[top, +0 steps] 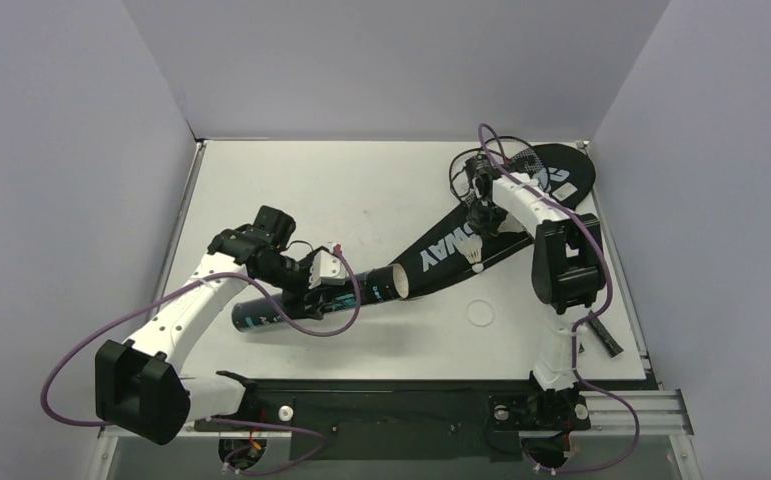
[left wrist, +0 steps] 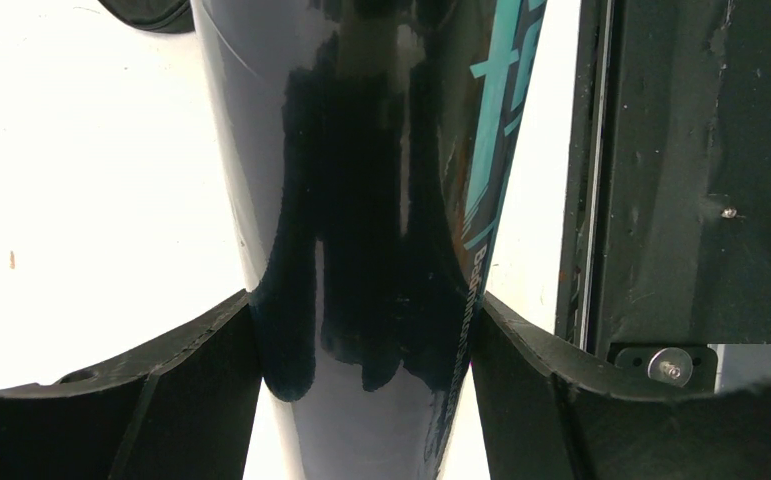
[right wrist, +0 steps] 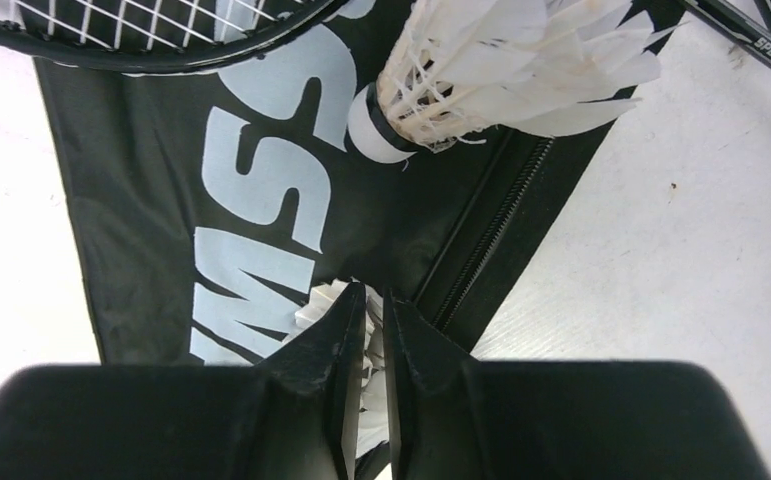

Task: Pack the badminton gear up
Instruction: Pick up the shuttlecock at the center of the board, then place the shuttlecock at the shuttle tube.

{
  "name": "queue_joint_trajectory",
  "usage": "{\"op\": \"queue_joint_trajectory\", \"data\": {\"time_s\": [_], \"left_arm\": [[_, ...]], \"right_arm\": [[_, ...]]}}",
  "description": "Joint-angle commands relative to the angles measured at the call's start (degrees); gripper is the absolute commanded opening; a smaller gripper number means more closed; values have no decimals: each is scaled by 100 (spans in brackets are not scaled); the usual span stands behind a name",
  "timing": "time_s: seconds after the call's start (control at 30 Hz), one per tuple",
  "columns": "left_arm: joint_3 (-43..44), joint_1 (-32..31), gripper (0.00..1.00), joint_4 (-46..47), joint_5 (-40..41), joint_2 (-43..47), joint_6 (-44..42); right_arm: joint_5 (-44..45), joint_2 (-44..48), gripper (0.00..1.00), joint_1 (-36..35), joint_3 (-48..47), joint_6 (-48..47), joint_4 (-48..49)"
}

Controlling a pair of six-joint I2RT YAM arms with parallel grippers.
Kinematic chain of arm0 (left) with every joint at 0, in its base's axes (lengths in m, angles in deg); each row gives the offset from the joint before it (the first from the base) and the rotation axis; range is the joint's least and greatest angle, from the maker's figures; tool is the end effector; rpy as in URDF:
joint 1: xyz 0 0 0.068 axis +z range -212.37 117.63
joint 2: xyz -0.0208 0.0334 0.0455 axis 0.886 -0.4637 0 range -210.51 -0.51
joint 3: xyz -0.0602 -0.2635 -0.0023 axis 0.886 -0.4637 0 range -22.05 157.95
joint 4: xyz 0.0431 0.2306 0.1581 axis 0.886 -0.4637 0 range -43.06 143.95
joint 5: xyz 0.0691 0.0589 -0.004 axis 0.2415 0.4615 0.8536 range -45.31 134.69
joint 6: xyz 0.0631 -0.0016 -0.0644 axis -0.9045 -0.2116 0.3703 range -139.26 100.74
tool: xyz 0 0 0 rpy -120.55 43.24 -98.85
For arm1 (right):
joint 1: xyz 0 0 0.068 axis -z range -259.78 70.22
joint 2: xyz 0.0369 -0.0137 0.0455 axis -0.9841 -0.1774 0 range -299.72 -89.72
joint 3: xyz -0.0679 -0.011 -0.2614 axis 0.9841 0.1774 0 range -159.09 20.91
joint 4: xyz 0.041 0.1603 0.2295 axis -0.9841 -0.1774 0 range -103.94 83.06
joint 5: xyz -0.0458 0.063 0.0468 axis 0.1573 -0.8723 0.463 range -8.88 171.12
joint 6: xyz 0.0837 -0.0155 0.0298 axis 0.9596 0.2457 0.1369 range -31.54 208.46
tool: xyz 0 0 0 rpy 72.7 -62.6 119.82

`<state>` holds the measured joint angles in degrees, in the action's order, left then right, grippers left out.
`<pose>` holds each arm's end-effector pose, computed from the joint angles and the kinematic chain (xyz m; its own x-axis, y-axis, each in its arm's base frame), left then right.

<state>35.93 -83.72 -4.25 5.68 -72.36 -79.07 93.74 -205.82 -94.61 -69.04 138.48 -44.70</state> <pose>0.2190 -0.1401 0.2259 -0.0451 0.7388 -0.6724 0.9990 0.0291 -0.0351 0.4578 0.1030 0.1471 -0.6779 0.5940 -0.4331 0.5645 0.7980 0.2109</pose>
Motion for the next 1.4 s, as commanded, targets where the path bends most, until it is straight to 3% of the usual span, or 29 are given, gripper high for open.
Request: {"op": "queue_joint_trajectory", "data": {"time_s": [0.0,0.27,0.53,0.8,1.0,1.37], "left_arm": [[32,-37,10,201,-15,185,-129],[42,-44,10,236,35,230,-106],[153,-23,9,498,-363,138,633],[73,9,9,834,-531,128,1030],[108,34,9,897,-533,107,1116],[144,34,9,927,-479,75,1117]], "right_arm": [[108,378,6,-55,146,38,-112],[-92,1261,0,-278,341,-157,-81],[-540,3293,0,-655,1278,-76,182],[-1396,5006,0,-821,2286,767,916],[-1916,5635,0,-1028,2670,1332,1629],[-2126,5789,0,-1412,2397,1655,2126]]}}
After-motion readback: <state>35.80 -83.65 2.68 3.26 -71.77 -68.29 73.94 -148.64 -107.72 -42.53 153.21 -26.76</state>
